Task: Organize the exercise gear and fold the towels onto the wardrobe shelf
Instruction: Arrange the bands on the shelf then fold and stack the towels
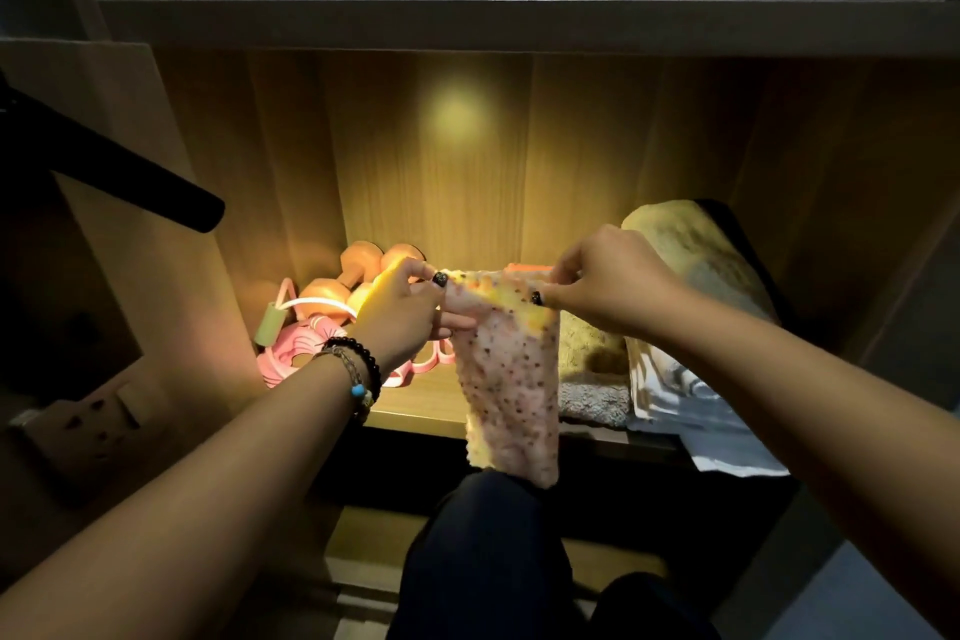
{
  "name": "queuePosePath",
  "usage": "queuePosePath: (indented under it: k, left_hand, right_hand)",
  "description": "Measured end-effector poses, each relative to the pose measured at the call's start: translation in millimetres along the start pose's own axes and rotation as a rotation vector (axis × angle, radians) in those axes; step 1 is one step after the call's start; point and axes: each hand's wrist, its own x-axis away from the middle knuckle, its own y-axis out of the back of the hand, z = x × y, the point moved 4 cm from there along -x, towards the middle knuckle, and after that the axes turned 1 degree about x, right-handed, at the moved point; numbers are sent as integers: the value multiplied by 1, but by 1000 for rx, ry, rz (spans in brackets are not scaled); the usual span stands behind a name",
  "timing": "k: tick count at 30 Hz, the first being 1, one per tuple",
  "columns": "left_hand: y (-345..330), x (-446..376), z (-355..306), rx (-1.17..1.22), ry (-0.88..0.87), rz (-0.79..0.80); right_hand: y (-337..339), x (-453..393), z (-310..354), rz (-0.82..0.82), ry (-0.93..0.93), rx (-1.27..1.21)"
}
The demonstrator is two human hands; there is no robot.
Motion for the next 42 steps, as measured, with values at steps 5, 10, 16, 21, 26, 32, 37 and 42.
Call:
queuePosePath:
  k: [5,10,16,21,26,32,37,42]
  left_hand:
    - [9,-4,13,-5,30,-13]
    - [21,-10,13,-98,14,-24]
    - [24,-19,-2,-64,-52,-52]
    - [25,5,-8,19,-146,-177]
    - [20,63,35,-25,-215,-134]
    - [19,130,112,-127,-215,-100]
    - [18,166,143,-96,-176,-175]
    - [20,176,147,-119,-160,-242]
  right_hand:
    - [-16,-1,0,141,3,60]
    - [-12,-3,-8,138,-112,-384]
    - [-18,-20,-8,188,-228,-393]
    - [-4,-11,5,-71,-102,-425]
    - [-44,36,-17,47,-35,-344]
    - [-112,129,-48,13,33,-489]
    - [-137,182,-46,-80,162,-660]
    - [-144,205,-44,-100,194,-726]
